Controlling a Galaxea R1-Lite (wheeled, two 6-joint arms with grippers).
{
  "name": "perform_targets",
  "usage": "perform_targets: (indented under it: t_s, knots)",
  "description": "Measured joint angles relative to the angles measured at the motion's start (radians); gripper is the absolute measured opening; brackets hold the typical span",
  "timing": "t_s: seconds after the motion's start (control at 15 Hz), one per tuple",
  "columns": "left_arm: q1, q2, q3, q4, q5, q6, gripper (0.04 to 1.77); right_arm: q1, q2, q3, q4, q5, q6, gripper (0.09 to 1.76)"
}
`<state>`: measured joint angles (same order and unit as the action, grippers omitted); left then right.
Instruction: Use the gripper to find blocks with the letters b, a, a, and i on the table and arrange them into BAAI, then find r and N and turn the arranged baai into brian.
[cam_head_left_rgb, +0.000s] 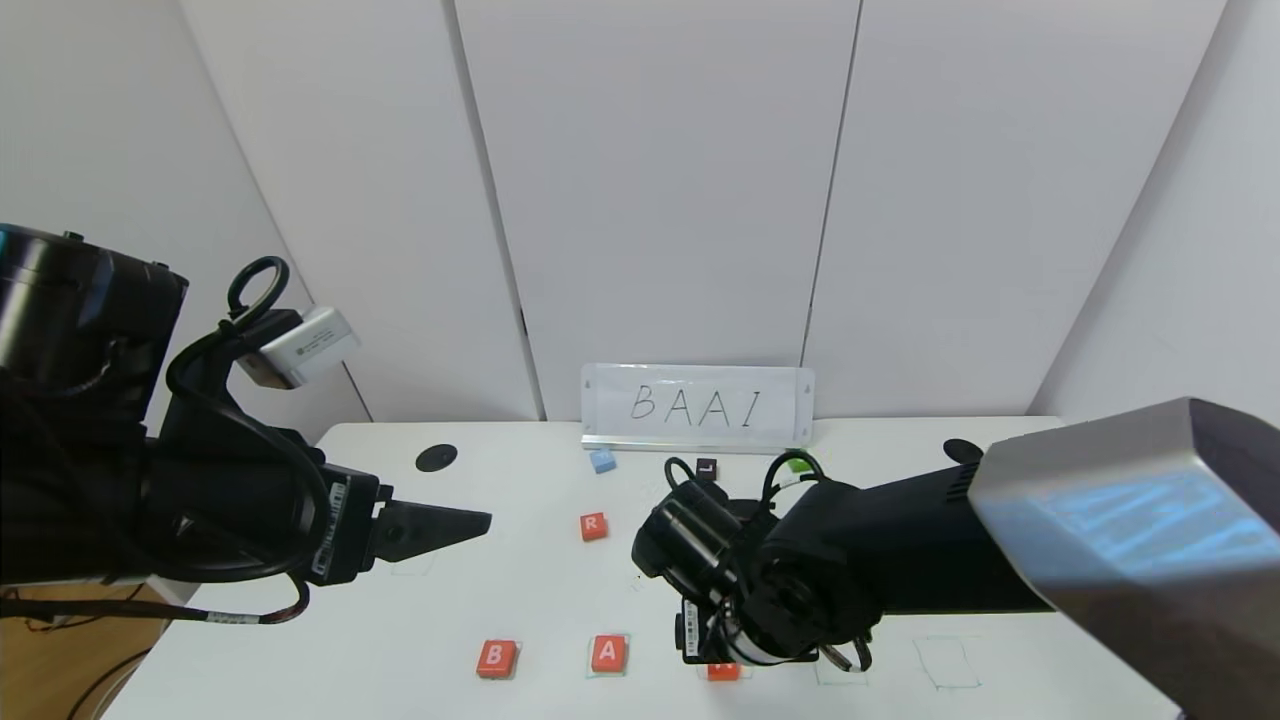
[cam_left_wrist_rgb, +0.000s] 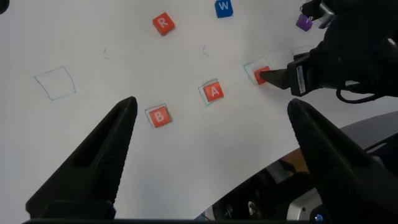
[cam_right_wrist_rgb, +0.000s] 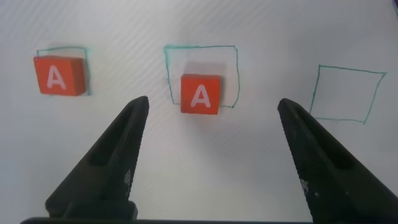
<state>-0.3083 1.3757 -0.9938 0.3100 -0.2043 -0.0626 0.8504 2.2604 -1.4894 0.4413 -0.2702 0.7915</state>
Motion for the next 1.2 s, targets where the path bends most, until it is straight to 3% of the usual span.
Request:
perform_targets:
  t_s: [0.27,0.93,1.2]
  knots:
    - [0.000,-0.006,-0.001,0.000,0.000,0.000,1.72,-0.029,-0.096,0.090,-0.001,0.102,-0.181,1.59]
    - [0.001,-0.022,0.001,0.001,0.001,0.005,1.72,-0.296,-0.198,0.196,-0.001,0.376,-0.940,1.68]
    - [0.001,-0.020,0.004,0.001,0.020,0.008,1.72,-0.366,-0.153,0.174,-0.060,0.392,-1.009,1.69]
